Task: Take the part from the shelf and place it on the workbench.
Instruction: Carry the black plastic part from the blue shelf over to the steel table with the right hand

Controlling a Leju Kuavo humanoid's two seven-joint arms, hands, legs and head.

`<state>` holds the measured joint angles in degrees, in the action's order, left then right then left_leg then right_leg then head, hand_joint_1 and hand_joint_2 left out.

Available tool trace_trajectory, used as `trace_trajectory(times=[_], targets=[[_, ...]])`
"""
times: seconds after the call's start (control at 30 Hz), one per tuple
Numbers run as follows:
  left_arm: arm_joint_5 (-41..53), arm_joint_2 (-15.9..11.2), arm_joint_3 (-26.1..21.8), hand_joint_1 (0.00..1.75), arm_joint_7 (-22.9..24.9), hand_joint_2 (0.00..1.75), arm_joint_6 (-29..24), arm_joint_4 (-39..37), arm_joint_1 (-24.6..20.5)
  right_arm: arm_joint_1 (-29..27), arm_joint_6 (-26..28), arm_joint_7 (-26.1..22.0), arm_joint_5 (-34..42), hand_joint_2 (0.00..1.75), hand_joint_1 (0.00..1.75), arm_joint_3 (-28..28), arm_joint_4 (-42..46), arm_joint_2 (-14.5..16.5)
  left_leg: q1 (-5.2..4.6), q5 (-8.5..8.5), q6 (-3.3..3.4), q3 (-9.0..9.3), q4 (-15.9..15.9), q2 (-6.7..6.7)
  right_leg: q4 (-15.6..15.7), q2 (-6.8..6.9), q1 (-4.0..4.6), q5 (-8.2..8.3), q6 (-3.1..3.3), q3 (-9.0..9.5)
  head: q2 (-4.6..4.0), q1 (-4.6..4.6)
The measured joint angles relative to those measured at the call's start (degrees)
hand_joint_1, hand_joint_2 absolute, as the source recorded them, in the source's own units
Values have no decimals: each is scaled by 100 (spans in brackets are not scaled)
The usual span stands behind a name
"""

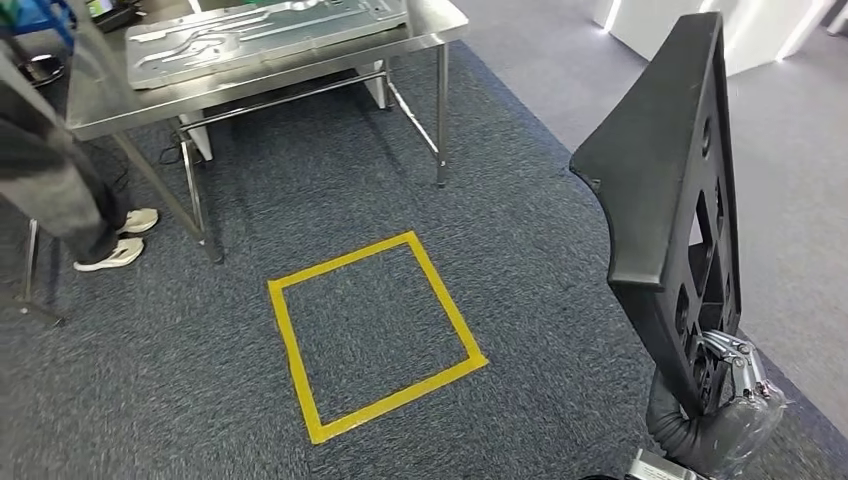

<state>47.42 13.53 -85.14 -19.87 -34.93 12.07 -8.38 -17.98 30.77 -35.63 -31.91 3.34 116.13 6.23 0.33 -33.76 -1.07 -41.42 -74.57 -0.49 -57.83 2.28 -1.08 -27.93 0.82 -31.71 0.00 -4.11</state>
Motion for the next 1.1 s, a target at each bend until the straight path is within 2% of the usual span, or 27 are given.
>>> trace_trajectory(times=[0.03, 0.07, 0.13, 0.2, 0.27, 0.3, 0.37, 0.4, 0.43, 0.47, 0.5, 0.53, 0.57, 0.6, 0.67, 0.7, 0.73, 0.77, 0.8, 0.87, 0.9, 0.93, 0.97, 1.0, 1.03, 1.07, 1.1], targets=[[14, -1, 11, 0, 26, 175, -19, 0, 11, 1, -2, 0, 0, 175, 175, 0, 0, 3, 5, 101, -4, 46, 83, 22, -1, 77, 1, -11, -6, 12, 0, 0], [29, -1, 19, 0, 42, 175, -41, 0, 20, 3, -3, 1, 0, 175, 175, 0, 0, 5, 6, 283, 4, 207, 381, 68, -1, 152, 2, -25, -16, 34, 0, 0], [67, -3, 40, 0, 59, 175, -82, 0, 22, 13, -5, 1, 0, 175, 175, 0, 1, 8, -32, 622, 68, 652, 1207, 351, -6, 288, 21, -66, -56, 90, 0, 0], [95, -3, 72, 0, 67, 175, -102, 0, 12, 31, -7, 3, -4, 175, 175, 0, 3, 10, -87, 715, 145, 850, 1614, 538, -10, 406, 40, -100, -114, 128, 0, 0], [108, -2, 99, 0, 74, 175, -110, 0, 18, 62, -9, 9, -11, 175, 175, 0, 6, 10, -101, 717, 198, 848, 1656, 417, 7, 528, 46, -122, -176, 165, 0, 1], [108, -1, 110, 0, 80, 175, -113, 0, 26, 82, -10, 13, -13, 175, 175, 0, 7, 10, -88, 734, 224, 870, 1690, 342, -6, 508, 37, -151, -209, 190, 0, 2], [109, 3, 129, 0, 87, 175, -119, 0, 25, 108, -10, 14, -13, 175, 175, 1, 11, 10, -45, 781, 287, 928, 1760, 194, -283, 229, 18, -358, -265, 110, 0, 4], [109, 4, 137, 0, 89, 175, -121, 0, 18, 110, -10, 13, -14, 175, 175, 2, 10, 10, -33, 795, 308, 931, 1773, 123, -604, 24, 3, -537, -282, -36, 0, 7], [110, 5, 143, 0, 89, 175, -122, 0, 10, 107, -10, 13, -15, 175, 175, 4, 9, 10, -27, 801, 324, 926, 1774, 47, -996, -117, -1, -724, -294, -238, 0, 9], [109, 5, 149, 0, 90, 175, -119, 0, 8, 104, -10, 14, -15, 175, 175, 5, 6, 10, -26, 803, 330, 921, 1770, -40, -1352, -187, -5, -853, -306, -436, 0, 11], [100, 6, 152, 0, 96, 175, -108, 0, 13, 103, -10, 15, -10, 175, 175, 6, 4, 10, -26, 801, 331, 921, 1765, -129, -1560, -212, -12, -871, -315, -569, 0, 11], [77, 7, 153, 0, 103, 175, -83, 0, 20, 104, -9, 16, -1, 175, 175, 7, 2, 10, -24, 797, 326, 926, 1757, -218, -1558, -222, -19, -769, -320, -606, 0, 11], [44, 7, 153, 0, 111, 175, -48, 0, 25, 106, -9, 16, 9, 175, 175, 8, 2, 9, -19, 790, 315, 936, 1745, -308, -1330, -243, -30, -560, -319, -532, 0, 11], [-2, 7, 152, 0, 119, 175, -11, 0, 26, 110, -10, 15, 24, 175, 175, 8, 2, 8, -13, 778, 297, 943, 1728, -396, -950, -317, -48, -305, -317, -384, 0, 11], [-71, 7, 146, 0, 138, 175, 34, 0, 19, 125, -10, 10, 55, 175, 175, 9, -6, 6, -17, 748, 237, 911, 1667, -548, -289, -621, -83, -14, -305, -127, 0, 10], [-83, 6, 145, 0, 157, 175, 28, 0, 17, 134, -10, 4, 82, 175, 175, 9, -13, 6, -15, 739, 198, 880, 1646, -608, -134, -735, -87, 14, -288, -77, 0, 9], [-69, 5, 143, 0, 187, 175, -1, 0, 22, 149, -10, -8, 116, 175, 175, 9, -21, 4, -11, 740, 158, 851, 1638, -664, -102, -784, -79, -14, -262, -75, 0, 8], [-44, 5, 144, 0, 222, 175, -37, 0, 32, 170, -11, -23, 165, 175, 175, 9, -25, 3, 0, 747, 117, 827, 1646, -713, -93, -731, -77, -9, -224, -75, 0, 7], [-10, 4, 145, 0, 256, 175, -75, 0, 45, 200, -13, -38, 221, 175, 175, 8, -30, 2, 5, 738, 83, 816, 1631, -673, -70, -675, -81, 2, -181, -62, 0, 8], [41, 3, 151, 0, 301, 175, -121, 0, 49, 250, -15, -68, 318, 175, 175, 7, -34, 2, -2, 571, 30, 692, 1370, -385, -26, -556, -93, 20, -93, -28, 0, 4], [53, 2, 155, 0, 311, 175, -130, 0, 41, 259, -15, -80, 346, 175, 175, 7, -38, 3, -3, 402, 11, 554, 1070, -195, -17, -492, -84, 18, -62, -17, 0, 2], [58, 2, 159, 0, 316, 175, -134, 0, 30, 260, -15, -90, 363, 175, 175, 7, -40, 2, 0, 209, -7, 365, 688, -77, -18, -433, -70, 10, -41, -14, 0, -1], [61, 2, 161, 0, 321, 175, -135, 0, 24, 261, -16, -97, 382, 175, 175, 7, -44, 2, 11, 58, -23, 175, 310, -24, -20, -376, -56, 2, -33, -13, 0, 0], [65, 2, 163, 0, 326, 175, -136, 0, 25, 262, -16, -103, 413, 175, 175, 7, -48, 2, 22, -2, -34, 48, 62, -3, -22, -328, -46, -6, -28, -9, 0, 0], [77, 2, 165, 0, 332, 175, -136, 0, 33, 264, -17, -114, 460, 175, 175, 7, -50, 2, 29, 52, -37, 27, 26, 5, -23, -291, -39, -15, -29, -1, 0, 0], [91, 2, 168, 0, 339, 175, -136, 0, 41, 266, -18, -128, 514, 175, 175, 7, -51, 2, 33, 209, -31, 127, 225, 9, -24, -264, -34, -27, -35, 15, 0, 0], [111, 2, 174, 0, 347, 175, -136, 0, 48, 270, -19, -147, 570, 175, 175, 7, -51, 2, 33, 429, -11, 331, 622, 13, -25, -244, -30, -41, -44, 36, 0, 0]])
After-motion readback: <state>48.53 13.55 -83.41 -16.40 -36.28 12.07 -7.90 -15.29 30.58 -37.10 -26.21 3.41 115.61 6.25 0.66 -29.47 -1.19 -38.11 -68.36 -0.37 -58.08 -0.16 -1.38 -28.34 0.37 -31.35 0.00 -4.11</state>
